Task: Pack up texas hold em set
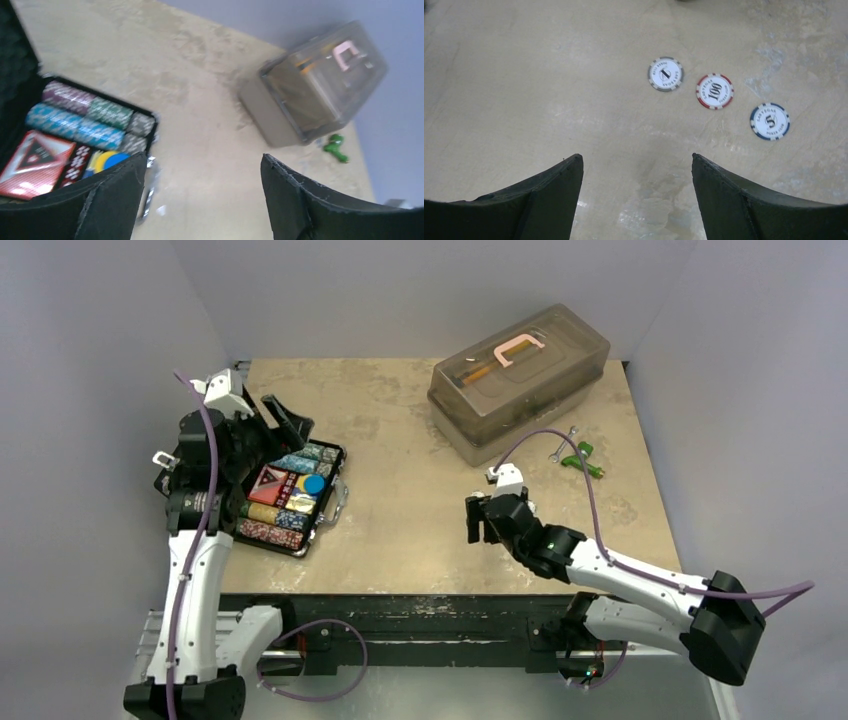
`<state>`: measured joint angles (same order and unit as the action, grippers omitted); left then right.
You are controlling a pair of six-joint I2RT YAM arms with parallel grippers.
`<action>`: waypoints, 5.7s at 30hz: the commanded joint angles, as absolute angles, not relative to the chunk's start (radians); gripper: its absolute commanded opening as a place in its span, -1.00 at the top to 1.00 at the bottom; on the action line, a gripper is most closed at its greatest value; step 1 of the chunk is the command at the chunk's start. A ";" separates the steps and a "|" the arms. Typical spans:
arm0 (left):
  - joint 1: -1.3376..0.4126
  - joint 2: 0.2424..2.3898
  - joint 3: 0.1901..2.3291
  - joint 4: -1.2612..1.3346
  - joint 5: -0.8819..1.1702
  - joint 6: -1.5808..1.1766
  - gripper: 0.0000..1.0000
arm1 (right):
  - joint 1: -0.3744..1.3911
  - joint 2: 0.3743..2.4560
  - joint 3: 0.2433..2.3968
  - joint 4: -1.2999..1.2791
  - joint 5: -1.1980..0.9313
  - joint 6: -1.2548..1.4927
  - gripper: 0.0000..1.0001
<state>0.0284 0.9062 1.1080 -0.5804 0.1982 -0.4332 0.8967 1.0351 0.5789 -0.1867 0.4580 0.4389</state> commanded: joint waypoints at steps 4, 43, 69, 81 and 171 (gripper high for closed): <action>0.018 1.255 1.174 -0.228 0.535 -0.817 -0.63 | 0.866 0.892 0.508 -0.341 0.715 0.840 -0.51; -0.248 1.576 1.344 -0.459 0.767 -0.632 -0.47 | 0.287 1.536 0.849 -0.396 0.304 0.600 -0.12; -0.248 1.584 1.347 -0.457 0.776 -0.629 -0.47 | 0.288 1.567 0.839 -0.423 0.282 0.603 0.17; -0.248 1.586 1.347 -0.457 0.778 -0.626 -0.48 | 0.288 1.533 0.845 -0.430 0.259 0.610 0.19; -0.417 1.568 1.216 -0.320 0.653 -0.691 -0.45 | 0.288 1.475 0.867 -0.383 -0.050 0.739 0.52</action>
<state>-0.3500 1.6119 1.2579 -0.4053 0.7132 -0.6697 0.2863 1.4986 0.8860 -0.4366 0.0059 0.6899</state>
